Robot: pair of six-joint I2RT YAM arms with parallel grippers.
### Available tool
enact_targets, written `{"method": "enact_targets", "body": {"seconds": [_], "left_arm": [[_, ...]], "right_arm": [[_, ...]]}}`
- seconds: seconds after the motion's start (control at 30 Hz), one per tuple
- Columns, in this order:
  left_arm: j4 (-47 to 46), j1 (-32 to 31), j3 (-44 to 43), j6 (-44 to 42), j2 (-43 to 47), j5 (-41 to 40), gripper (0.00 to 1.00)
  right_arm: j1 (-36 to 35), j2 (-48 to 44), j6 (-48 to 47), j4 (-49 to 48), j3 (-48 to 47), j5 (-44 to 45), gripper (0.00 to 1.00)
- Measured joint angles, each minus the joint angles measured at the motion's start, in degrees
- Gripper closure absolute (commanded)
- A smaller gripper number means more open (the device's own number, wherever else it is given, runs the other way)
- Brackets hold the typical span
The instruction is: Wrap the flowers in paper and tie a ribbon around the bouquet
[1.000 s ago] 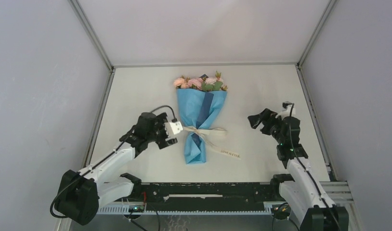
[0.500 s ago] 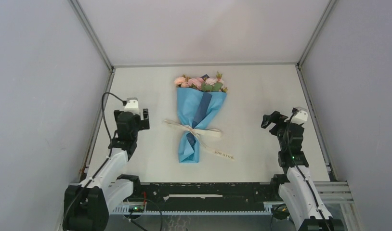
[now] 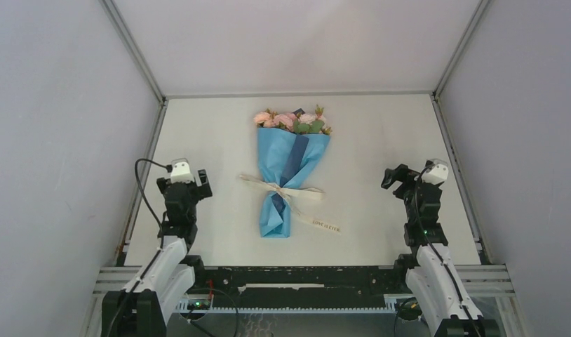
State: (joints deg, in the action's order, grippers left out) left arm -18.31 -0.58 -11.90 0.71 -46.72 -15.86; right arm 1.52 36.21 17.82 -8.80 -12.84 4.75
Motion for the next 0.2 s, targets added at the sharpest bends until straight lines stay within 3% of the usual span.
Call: {"method": "enact_targets", "body": {"seconds": [0.2], "left_arm": [[-2.0,2.1,1.7,0.8,1.9,1.3,0.0]], "right_arm": [[0.0,0.2,-0.5,-1.8,0.6,0.8,0.0]]}}
